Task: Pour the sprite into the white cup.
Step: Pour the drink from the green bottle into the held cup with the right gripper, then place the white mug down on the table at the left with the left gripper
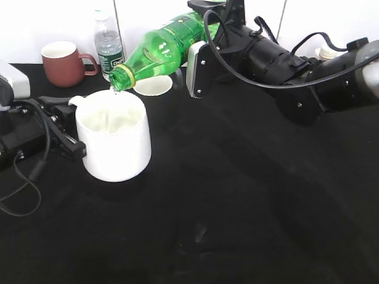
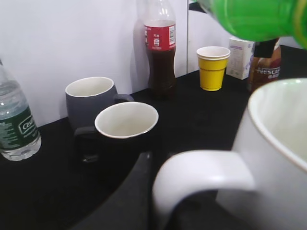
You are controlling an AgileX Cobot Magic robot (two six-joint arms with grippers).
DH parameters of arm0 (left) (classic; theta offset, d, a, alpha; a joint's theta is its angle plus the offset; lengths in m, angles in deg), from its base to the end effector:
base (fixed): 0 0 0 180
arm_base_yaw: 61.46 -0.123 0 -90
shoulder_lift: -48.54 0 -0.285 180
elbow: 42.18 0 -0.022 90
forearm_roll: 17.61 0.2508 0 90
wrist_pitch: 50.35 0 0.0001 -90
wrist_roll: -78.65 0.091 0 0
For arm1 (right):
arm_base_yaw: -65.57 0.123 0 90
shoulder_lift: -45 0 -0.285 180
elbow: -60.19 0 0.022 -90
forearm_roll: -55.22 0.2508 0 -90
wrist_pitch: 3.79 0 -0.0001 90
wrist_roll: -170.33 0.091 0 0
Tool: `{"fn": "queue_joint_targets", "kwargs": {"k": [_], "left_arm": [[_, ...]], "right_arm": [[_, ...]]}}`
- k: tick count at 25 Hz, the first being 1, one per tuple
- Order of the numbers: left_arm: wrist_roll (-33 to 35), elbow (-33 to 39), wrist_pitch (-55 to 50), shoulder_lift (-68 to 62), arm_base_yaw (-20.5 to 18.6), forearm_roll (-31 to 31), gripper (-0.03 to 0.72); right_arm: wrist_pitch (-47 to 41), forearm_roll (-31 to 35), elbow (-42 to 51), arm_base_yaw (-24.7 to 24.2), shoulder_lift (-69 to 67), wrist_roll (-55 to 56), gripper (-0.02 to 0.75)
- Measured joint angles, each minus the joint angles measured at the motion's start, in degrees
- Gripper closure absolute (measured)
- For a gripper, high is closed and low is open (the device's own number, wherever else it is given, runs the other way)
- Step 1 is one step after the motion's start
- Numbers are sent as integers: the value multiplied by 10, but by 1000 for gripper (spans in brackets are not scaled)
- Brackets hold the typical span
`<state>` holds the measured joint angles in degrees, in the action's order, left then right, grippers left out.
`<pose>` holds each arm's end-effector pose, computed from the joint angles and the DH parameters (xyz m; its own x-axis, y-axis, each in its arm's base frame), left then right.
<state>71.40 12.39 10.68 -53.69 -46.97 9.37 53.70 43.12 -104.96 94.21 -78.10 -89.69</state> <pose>0.2446 -0.1005 0.1670 -0.0746 0.1283 -0.9889 0.6223 0.7809 0.0544 0.3683 0.2195 0.2041 0.6320 -0.7743 -0.0312 0.0992 0.1208 -0.9877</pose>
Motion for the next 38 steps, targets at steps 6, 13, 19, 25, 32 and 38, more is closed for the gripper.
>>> {"fn": "queue_joint_targets", "kwargs": {"k": [6, 13, 19, 25, 32, 38], "left_arm": [[0, 0, 0, 0, 0, -2, 636], [0, 1, 1, 0, 0, -4, 636], [0, 2, 34, 0, 0, -31, 637], [37, 2, 36, 0, 0, -159, 637], [78, -106, 38, -123, -77, -301, 637], [73, -290, 40, -312, -107, -283, 637]], "right_arm": [[2, -1, 0, 0, 1, 0, 330], [2, -2, 0, 0, 1, 3, 330], [-1, -4, 0, 0, 1, 160, 330], [-8, -3, 0, 0, 1, 594, 330], [-78, -1, 0, 0, 1, 775, 331], [-84, 19, 0, 0, 1, 791, 339]]}}
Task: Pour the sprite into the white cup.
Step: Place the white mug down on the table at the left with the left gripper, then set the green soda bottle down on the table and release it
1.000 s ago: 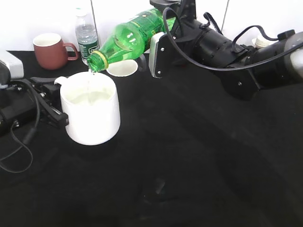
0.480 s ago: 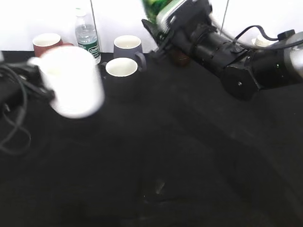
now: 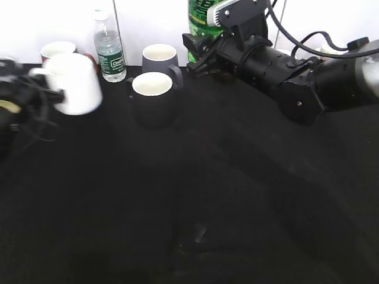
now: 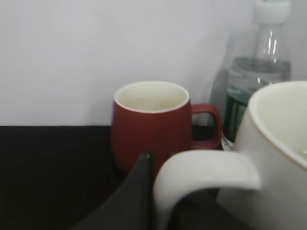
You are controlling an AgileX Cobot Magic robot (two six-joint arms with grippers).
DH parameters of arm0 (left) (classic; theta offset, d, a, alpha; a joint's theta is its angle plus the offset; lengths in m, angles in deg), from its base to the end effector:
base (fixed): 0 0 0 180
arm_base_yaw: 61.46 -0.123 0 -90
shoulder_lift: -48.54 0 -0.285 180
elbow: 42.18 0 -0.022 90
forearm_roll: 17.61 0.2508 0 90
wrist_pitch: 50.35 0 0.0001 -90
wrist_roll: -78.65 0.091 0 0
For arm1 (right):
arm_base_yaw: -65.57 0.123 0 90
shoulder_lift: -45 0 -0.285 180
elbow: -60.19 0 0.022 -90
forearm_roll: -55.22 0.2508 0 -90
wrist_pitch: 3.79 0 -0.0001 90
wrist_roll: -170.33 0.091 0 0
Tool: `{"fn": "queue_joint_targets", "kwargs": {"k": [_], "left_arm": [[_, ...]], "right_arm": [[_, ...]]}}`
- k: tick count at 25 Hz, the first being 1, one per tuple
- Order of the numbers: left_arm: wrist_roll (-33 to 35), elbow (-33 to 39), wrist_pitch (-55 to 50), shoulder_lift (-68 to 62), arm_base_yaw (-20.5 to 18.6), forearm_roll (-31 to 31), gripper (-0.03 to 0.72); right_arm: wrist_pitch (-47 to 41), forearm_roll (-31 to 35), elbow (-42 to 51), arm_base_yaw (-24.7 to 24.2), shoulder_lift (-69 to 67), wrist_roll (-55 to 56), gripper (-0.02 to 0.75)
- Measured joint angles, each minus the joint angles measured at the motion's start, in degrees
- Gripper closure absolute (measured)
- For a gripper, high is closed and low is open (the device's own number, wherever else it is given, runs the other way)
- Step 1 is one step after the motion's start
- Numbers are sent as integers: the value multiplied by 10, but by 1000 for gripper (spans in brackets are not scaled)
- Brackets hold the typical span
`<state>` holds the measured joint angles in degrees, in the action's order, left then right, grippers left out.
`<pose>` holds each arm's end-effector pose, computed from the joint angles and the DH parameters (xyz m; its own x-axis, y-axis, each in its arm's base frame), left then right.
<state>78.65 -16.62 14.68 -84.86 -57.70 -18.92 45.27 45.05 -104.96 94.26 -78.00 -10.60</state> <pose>0.3964 -0.0242 0.0975 -0.0689 -0.0051 -0.9976 0.0443 0.9990 -0.0082 0.3714 0.2171 0.1919 0.0903 -0.1007 -0.9908 -0.5860 0.7991 -0.1346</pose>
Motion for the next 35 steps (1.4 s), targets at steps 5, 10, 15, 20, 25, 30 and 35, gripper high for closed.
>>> {"fn": "queue_joint_targets", "kwargs": {"k": [5, 10, 15, 20, 25, 30, 35], "left_arm": [[0, -112, -2, -95, 0, 7, 637], [-14, -125, 3, -124, 0, 6, 606], [-16, -98, 28, -115, 0, 3, 328], [-16, 100, 41, 2, 0, 43, 314], [-16, 234, 35, 154, 28, 61, 314], [-16, 236, -69, 226, 84, 65, 314], [-16, 236, -97, 244, 90, 66, 314]], "right_arm": [[-3, 8, 0, 0, 0, 9, 341], [-3, 8, 0, 0, 0, 9, 341], [-3, 9, 0, 0, 0, 9, 341], [-14, 74, 0, -3, -8, 9, 343], [41, 156, 0, -39, -130, -14, 343], [100, 164, -34, -56, -211, -39, 343], [111, 165, -49, -56, -233, -40, 206]]}}
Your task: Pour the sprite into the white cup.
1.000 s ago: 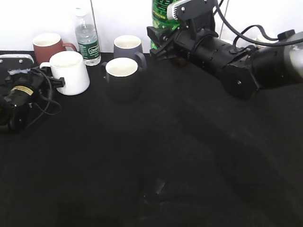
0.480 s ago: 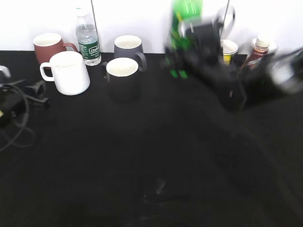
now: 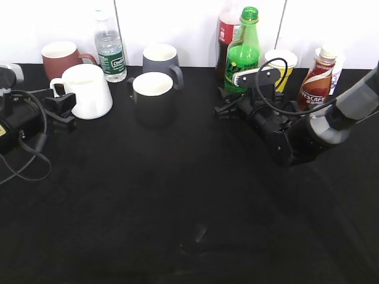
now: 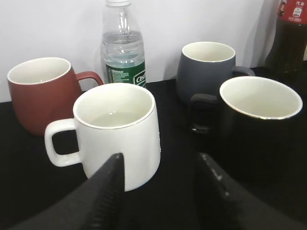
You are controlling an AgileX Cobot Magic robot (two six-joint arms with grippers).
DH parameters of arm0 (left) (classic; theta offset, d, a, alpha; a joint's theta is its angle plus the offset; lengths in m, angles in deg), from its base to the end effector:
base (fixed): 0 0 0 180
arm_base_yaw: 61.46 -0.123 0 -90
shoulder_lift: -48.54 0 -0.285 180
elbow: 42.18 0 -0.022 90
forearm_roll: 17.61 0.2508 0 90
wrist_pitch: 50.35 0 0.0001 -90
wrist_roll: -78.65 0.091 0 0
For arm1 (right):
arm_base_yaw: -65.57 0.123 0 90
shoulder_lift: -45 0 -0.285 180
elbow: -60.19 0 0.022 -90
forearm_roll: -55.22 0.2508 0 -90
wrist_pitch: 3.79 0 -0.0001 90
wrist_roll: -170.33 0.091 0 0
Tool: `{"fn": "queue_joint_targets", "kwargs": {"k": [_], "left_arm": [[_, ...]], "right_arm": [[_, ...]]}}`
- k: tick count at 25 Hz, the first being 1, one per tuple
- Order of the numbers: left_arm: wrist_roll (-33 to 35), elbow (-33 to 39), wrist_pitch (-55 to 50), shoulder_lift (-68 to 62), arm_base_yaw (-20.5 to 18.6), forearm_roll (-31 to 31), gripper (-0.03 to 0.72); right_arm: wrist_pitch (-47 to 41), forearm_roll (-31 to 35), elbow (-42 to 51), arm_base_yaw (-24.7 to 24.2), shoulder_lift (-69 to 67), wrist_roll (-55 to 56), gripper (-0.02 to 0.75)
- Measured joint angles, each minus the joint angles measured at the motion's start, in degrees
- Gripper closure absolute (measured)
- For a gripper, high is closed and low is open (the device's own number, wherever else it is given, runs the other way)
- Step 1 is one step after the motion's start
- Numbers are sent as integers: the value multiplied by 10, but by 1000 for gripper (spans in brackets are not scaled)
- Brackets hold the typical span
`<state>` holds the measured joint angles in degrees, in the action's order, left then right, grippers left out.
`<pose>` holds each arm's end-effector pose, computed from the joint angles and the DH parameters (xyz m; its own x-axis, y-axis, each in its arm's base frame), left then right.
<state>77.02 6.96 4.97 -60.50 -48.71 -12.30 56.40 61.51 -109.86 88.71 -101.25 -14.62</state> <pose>0.2862 -0.0719 0.1473 -0.2118 0.0729 -0.9746 0.2976 0.9547 0.0067 0.4157 0.1682 0.0509 -0.0890 -0.0723 -0.9934 -0.3073 0.9507 -0.0417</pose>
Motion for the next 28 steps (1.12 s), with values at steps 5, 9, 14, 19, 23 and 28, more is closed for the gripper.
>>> {"fn": "queue_joint_targets", "kwargs": {"k": [5, 9, 14, 19, 23, 28], "left_arm": [[-5, 0, -39, 0, 0, 2, 314], [-82, -1, -136, 10, 0, 22, 304], [-103, -121, -624, 60, 39, 23, 263], [-21, -207, -1067, 85, 53, -19, 260], [-10, -207, -1185, 283, 53, -63, 258], [-10, -207, -1237, 642, 53, -50, 151]], "right_arm": [[-51, 0, 35, 0, 40, 3, 87], [-230, -1, 70, 0, 140, 3, 89], [-717, 11, 56, 0, 285, 9, 118], [-1055, 11, 49, 0, 401, 43, 141], [-1151, -14, 49, 0, 560, 62, 144], [-1185, -76, 101, 0, 809, 83, 145]]}}
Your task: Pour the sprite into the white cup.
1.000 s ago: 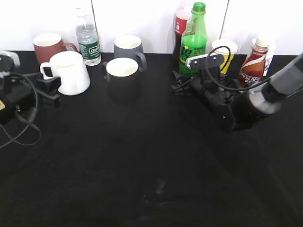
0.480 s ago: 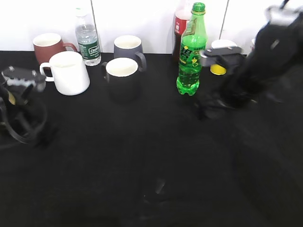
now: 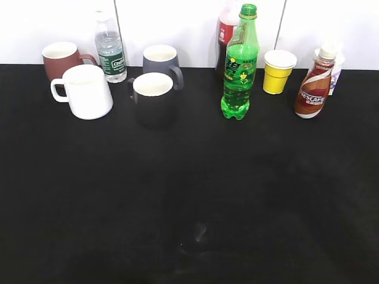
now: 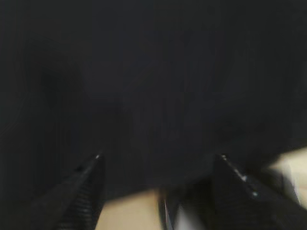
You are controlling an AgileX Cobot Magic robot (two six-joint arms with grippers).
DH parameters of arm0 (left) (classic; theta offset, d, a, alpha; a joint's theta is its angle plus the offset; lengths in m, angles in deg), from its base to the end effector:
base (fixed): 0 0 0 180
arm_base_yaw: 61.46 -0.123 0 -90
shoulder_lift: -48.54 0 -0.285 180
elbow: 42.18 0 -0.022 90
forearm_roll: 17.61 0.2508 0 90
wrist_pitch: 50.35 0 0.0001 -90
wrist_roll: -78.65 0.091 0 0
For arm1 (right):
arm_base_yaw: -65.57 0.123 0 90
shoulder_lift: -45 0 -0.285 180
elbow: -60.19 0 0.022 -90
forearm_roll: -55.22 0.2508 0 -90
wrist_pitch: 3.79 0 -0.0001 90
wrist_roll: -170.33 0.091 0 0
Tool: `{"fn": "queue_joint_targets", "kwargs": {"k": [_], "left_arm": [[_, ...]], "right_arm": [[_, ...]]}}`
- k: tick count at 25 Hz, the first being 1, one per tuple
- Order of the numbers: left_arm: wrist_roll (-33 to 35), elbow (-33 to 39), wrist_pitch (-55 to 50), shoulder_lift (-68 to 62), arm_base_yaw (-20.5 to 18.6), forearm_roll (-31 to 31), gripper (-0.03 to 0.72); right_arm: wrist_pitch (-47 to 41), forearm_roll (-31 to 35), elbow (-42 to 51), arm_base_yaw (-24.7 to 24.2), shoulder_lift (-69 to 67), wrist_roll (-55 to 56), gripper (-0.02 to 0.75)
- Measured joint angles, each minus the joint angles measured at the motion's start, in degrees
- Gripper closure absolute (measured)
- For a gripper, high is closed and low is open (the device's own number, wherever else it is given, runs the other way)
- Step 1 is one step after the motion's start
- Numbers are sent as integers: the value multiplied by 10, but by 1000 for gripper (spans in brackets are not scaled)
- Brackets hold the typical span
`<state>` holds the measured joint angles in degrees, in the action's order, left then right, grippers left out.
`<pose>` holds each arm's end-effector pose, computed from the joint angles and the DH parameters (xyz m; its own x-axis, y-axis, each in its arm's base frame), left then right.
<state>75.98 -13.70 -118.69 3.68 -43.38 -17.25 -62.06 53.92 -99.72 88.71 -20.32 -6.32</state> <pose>0.0841 -0.0269 0.3456 -0.7587 0.2011 -0.6197 0.2736 0.9616 -0.0229 0.1690 0.0703 0.3506 -0.7578 -0.2733 -0.5925 -0.3475 0.9376 0.0120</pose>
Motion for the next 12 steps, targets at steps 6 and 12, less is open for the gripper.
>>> {"fn": "queue_joint_targets", "kwargs": {"k": [6, 12], "left_arm": [[0, 123, -2, 220, 0, 7, 149], [0, 180, 78, 220, 0, 7, 153]], "right_arm": [[-31, -24, 193, 0, 347, 1, 145], [-23, -28, 286, 0, 449, 1, 146]]}}
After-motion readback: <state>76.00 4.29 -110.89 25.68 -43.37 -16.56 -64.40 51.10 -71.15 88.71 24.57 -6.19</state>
